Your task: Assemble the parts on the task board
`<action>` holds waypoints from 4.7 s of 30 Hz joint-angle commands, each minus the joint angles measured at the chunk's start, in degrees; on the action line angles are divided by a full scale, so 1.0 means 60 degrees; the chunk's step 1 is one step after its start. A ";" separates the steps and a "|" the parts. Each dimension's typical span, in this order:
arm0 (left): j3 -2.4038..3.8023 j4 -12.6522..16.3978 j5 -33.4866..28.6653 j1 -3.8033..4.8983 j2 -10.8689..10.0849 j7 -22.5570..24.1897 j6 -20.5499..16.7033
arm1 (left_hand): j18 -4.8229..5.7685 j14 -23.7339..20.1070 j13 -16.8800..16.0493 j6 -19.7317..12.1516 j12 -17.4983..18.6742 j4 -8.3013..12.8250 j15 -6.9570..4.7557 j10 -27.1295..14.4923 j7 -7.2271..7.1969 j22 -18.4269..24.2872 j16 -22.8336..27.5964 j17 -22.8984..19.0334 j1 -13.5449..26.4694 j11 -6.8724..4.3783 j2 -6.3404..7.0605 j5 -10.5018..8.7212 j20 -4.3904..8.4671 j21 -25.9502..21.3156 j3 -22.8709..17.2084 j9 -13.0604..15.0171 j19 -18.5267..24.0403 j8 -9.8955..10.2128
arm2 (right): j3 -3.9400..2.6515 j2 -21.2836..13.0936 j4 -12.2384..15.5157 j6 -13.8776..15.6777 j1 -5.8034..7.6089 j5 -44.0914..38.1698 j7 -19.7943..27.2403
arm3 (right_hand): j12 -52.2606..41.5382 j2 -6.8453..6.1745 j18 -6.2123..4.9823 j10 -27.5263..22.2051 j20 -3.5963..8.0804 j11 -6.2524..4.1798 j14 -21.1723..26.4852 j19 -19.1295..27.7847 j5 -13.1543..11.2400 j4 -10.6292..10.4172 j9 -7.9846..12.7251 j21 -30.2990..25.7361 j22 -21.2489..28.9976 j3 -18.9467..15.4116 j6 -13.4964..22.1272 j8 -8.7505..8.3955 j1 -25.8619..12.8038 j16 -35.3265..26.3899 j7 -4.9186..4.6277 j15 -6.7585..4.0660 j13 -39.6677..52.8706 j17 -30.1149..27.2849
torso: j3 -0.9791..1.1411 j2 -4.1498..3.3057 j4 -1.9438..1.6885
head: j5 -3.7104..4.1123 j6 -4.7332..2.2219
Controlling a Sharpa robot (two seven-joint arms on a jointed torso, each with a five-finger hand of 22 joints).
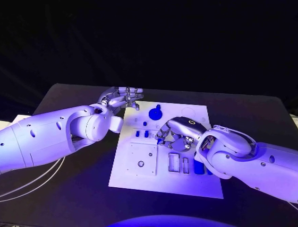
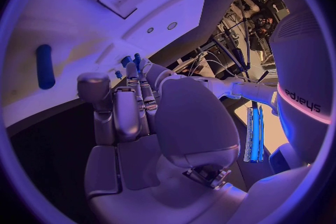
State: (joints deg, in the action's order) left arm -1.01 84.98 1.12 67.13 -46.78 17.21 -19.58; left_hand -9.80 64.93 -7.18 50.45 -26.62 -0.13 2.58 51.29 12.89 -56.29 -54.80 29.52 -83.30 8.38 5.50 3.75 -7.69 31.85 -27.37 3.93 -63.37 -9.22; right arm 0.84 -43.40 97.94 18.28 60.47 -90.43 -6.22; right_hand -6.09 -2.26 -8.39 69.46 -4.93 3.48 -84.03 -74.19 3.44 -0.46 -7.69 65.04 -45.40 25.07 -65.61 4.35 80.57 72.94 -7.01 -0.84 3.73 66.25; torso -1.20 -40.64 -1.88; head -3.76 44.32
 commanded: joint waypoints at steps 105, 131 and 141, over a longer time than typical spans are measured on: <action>0.0009 0.0010 0.0028 -0.0058 0.0059 -0.0307 0.0250 | -0.0104 -0.0076 0.0014 -0.0192 -0.0189 0.0046 0.0072 -0.0200 0.0056 -0.0005 -0.0088 -0.0048 0.0082 0.0034 -0.0065 0.0031 -0.0113 0.0047 0.0077 0.0021 0.0047 -0.0205 | 0.0109 0.0895 -0.0402 -0.1188 -0.0498 -0.0497 -0.0391 | 0.0249 -0.0474 0.0104 -0.0571 -0.0173 0.0271 -0.0367 0.0017 0.0481 0.0131 0.0179 0.0170 -0.0102 -0.0309 0.0579 -0.0111 -0.0408 0.0238 -0.0287 0.0151 0.0011 0.0124 | -0.0003 0.0010 0.0006 | -0.0769 0.0484; 0.0009 -0.0031 0.0028 -0.0057 0.0039 -0.0366 0.0249 | -0.0104 -0.0093 0.0016 -0.0206 -0.0205 0.0049 0.0076 -0.0218 0.0059 -0.0002 -0.0086 -0.0054 0.0088 0.0037 -0.0066 0.0031 -0.0117 0.0042 0.0080 0.0022 0.0058 -0.0222 | 0.0001 -0.0433 0.0592 -0.0283 -0.0070 0.0146 -0.0539 | 0.0044 -0.0652 0.0007 -0.1648 -0.0320 0.0454 -0.0236 0.0326 0.0743 0.0142 0.0537 -0.0177 0.0453 -0.1014 0.1518 -0.0085 -0.0587 0.0048 -0.0426 0.0300 0.0035 -0.0225 | -0.0004 0.0023 0.0024 | -0.0676 0.0406; 0.0008 -0.0015 0.0028 -0.0057 -0.0009 -0.0355 0.0245 | -0.0104 -0.0093 0.0016 -0.0206 -0.0205 0.0049 0.0076 -0.0218 0.0059 -0.0002 -0.0086 -0.0054 0.0088 0.0037 -0.0066 0.0031 -0.0117 0.0042 0.0080 0.0022 0.0058 -0.0222 | -0.0029 -0.1676 0.0736 -0.0245 0.0702 0.0573 -0.0621 | -0.0222 -0.0724 0.0029 -0.1496 -0.0315 0.0397 -0.0233 0.0251 0.0964 0.0069 0.0547 -0.0112 0.0341 -0.1357 0.1385 -0.0082 -0.0709 0.0002 -0.0360 0.0280 0.0024 -0.0307 | -0.0007 0.0032 0.0067 | -0.0327 0.0173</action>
State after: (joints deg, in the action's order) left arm -1.01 84.75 1.12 66.77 -46.83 14.82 -18.69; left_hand -9.80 64.54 -7.16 49.43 -27.63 0.03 2.98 50.26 12.67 -56.25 -55.02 29.29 -83.07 8.59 5.27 3.75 -8.10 31.84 -27.21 4.00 -62.95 -10.40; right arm 0.62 -53.26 102.43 16.03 64.61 -88.31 -9.51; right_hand -7.24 -6.45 -8.40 60.06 -6.67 5.90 -84.02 -72.62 8.92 -0.01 -4.47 64.14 -43.30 17.15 -56.92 3.74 76.85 73.04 -9.00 0.41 3.90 64.41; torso -1.20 -40.48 -1.66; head -6.26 45.69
